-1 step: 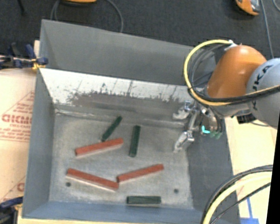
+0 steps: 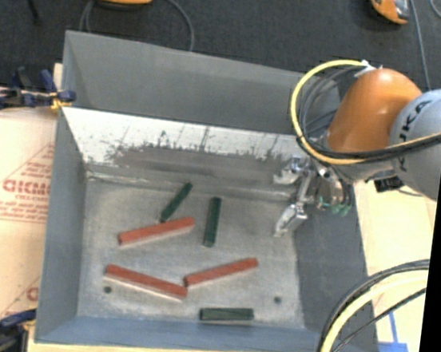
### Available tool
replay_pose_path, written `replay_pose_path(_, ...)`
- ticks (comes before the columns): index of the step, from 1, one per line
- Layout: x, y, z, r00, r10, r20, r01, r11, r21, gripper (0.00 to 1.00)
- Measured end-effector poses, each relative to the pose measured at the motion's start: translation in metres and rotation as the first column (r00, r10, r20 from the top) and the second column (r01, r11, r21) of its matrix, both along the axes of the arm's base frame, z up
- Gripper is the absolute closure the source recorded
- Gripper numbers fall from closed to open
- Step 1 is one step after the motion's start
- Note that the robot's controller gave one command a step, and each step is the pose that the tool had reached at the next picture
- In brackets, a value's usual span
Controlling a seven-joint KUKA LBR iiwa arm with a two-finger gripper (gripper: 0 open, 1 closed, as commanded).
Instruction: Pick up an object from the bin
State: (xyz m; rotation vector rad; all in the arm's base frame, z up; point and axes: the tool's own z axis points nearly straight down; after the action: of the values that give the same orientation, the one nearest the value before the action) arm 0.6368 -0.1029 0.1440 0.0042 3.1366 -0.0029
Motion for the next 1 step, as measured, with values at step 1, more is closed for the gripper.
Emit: replay_pose_path(1, -0.0375, 0.0208, -0.0167, 0.996, 0.091, 0.002, -0.091, 0.996, -0.001, 0.0)
